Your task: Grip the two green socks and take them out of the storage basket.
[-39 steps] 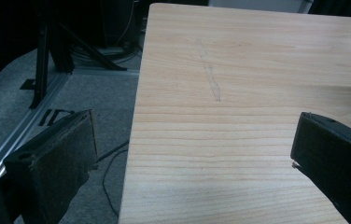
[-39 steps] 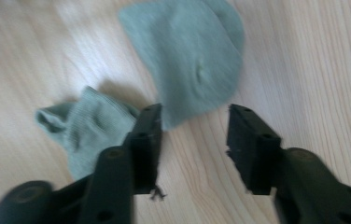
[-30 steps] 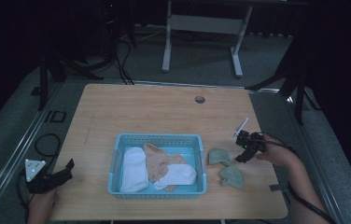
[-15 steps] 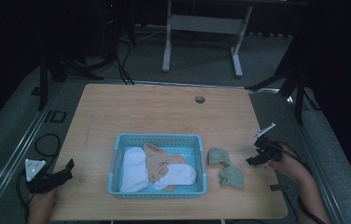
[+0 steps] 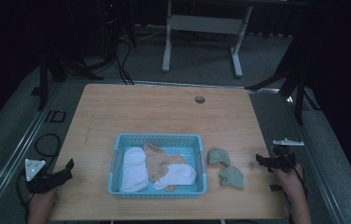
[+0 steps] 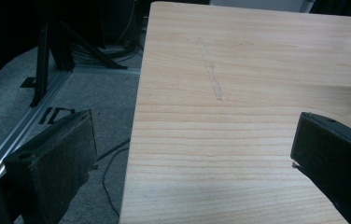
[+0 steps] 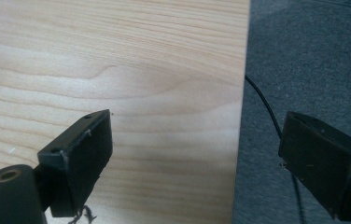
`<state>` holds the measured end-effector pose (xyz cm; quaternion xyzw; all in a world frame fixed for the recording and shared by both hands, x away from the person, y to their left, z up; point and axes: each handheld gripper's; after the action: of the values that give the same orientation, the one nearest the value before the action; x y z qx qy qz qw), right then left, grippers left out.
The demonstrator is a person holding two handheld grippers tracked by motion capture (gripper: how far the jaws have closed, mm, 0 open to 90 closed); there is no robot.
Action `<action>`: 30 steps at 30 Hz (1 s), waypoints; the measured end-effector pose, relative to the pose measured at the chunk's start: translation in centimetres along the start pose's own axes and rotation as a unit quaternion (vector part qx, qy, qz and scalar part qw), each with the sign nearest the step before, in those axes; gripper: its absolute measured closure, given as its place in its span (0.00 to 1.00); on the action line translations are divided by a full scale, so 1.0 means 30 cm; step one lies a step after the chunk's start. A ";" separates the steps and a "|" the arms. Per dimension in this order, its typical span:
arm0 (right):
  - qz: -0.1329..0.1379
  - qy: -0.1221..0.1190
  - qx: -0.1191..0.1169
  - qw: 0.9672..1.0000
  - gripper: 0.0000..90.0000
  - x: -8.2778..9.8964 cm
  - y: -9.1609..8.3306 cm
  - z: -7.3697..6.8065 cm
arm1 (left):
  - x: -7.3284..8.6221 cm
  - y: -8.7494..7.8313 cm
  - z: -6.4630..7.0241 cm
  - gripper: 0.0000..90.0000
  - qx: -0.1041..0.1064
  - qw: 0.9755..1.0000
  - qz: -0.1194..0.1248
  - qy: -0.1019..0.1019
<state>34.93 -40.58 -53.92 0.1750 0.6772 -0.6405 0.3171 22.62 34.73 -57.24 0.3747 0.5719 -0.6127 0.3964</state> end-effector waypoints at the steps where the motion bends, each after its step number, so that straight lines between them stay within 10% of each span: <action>1: 0.011 0.013 0.005 1.000 0.11 0.018 -0.003 0.003 | 0.000 0.000 0.000 0.01 0.000 1.000 0.000 0.000; 16: 0.151 0.084 0.054 0.983 0.11 0.189 -0.079 -0.021 | 0.000 -0.001 0.001 0.01 0.001 1.000 0.001 0.002; 30: 0.167 0.082 0.059 0.981 0.11 0.205 -0.081 -0.023 | 0.001 -0.001 0.002 0.01 0.003 1.000 0.002 0.003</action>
<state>28.69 -41.24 -56.12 0.3559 0.6228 -0.6011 0.3524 22.59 34.67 -57.25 0.3788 0.5705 -0.6122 0.3953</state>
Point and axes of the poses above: each handheld gripper's, and its own axes: y roughly forward along the jaws, x roughly out of its underside, z roughly to its right, and after that the axes turned 1 degree about y, right-handed
